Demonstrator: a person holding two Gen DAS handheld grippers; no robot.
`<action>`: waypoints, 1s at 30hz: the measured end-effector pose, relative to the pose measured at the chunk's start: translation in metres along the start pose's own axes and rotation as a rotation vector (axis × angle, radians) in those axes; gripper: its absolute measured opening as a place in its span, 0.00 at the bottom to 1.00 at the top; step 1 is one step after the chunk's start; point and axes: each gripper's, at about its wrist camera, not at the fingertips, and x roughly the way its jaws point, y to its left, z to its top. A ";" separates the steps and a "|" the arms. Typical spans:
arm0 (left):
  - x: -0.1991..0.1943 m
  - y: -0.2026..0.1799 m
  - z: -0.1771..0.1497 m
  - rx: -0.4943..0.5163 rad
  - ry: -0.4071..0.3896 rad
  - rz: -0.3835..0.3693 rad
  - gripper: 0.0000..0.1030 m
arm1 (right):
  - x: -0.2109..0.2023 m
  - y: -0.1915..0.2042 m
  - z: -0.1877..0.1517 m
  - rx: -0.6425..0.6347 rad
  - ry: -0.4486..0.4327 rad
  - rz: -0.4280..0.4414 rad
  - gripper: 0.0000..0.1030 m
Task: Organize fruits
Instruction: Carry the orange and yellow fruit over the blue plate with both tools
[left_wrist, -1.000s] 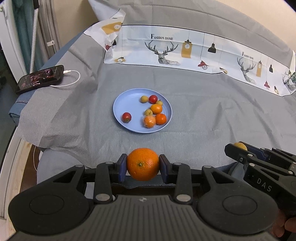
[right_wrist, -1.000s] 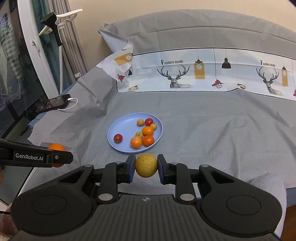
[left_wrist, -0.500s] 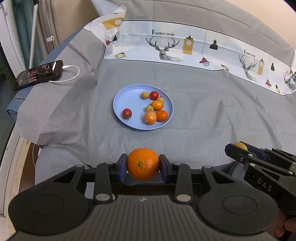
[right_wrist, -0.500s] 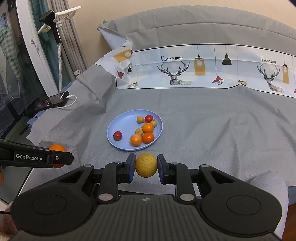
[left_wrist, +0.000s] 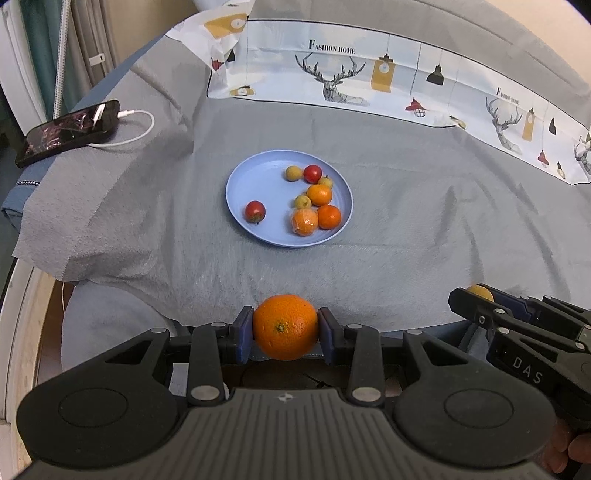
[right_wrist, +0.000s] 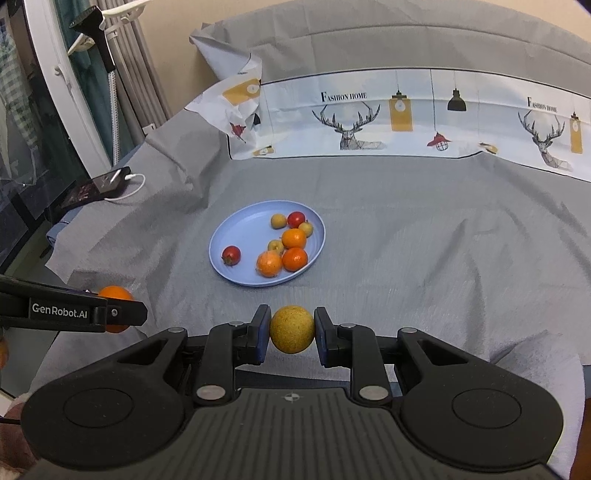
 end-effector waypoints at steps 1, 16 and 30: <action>0.002 0.000 0.001 0.000 0.004 0.001 0.39 | 0.002 0.000 0.000 0.000 0.005 0.000 0.26; 0.037 0.004 0.027 -0.010 0.069 0.018 0.39 | 0.037 -0.007 0.013 0.007 0.079 -0.004 0.26; 0.087 0.007 0.087 -0.010 0.109 0.051 0.39 | 0.092 -0.018 0.050 0.046 0.136 0.026 0.26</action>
